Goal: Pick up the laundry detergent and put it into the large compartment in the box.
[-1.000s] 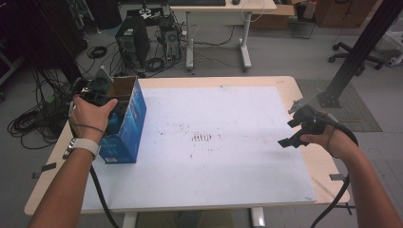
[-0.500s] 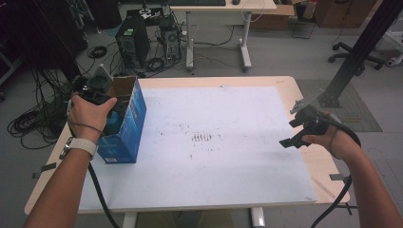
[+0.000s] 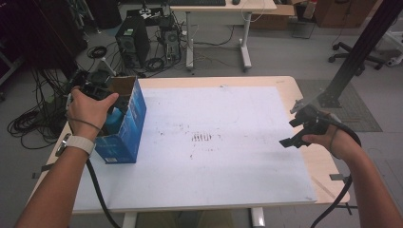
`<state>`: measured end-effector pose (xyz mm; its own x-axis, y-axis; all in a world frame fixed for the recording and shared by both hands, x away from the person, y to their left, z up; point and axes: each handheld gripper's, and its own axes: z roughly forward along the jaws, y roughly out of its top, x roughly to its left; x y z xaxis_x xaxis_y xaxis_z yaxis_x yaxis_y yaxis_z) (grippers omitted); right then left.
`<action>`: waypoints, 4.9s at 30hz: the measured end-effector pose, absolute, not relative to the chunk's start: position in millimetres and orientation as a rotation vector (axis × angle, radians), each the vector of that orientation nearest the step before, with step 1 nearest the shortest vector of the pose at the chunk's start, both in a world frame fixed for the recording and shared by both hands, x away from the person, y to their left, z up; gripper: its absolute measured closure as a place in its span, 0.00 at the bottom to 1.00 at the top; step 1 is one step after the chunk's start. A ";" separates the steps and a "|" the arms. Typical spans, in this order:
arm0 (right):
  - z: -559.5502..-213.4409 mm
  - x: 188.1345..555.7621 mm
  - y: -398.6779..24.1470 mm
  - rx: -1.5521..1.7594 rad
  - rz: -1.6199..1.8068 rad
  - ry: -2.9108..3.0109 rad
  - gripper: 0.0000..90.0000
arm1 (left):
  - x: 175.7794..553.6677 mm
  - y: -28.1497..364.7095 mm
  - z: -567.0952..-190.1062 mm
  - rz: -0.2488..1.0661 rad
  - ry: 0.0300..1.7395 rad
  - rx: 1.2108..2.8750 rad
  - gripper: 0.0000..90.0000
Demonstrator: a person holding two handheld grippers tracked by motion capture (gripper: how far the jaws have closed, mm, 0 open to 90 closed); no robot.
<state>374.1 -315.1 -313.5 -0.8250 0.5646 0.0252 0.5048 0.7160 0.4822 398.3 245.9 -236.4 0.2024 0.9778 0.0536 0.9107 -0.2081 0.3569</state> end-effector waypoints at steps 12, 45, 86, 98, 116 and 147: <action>-309.9 372.1 -316.6 0.883 0.726 2.787 0.09 | 390.9 235.5 -215.9 0.382 1.717 2.314 0.12; -305.7 372.3 -313.0 0.877 0.720 2.790 0.09 | 373.9 188.1 -183.3 0.327 1.410 2.533 0.12; -302.1 372.0 -307.1 0.872 0.726 2.784 0.09 | 355.0 116.9 -179.1 0.202 0.898 2.718 0.12; -304.5 372.5 -305.4 0.872 0.724 2.791 0.09 | 351.7 100.9 -185.7 0.153 0.786 2.740 0.12; -303.0 373.9 -302.5 0.860 0.725 2.790 0.09 | 334.7 73.7 -195.4 0.107 0.535 2.792 0.11; -301.5 372.4 -297.2 0.845 0.725 2.793 0.09 | 327.6 68.2 -199.1 0.141 0.479 2.793 0.11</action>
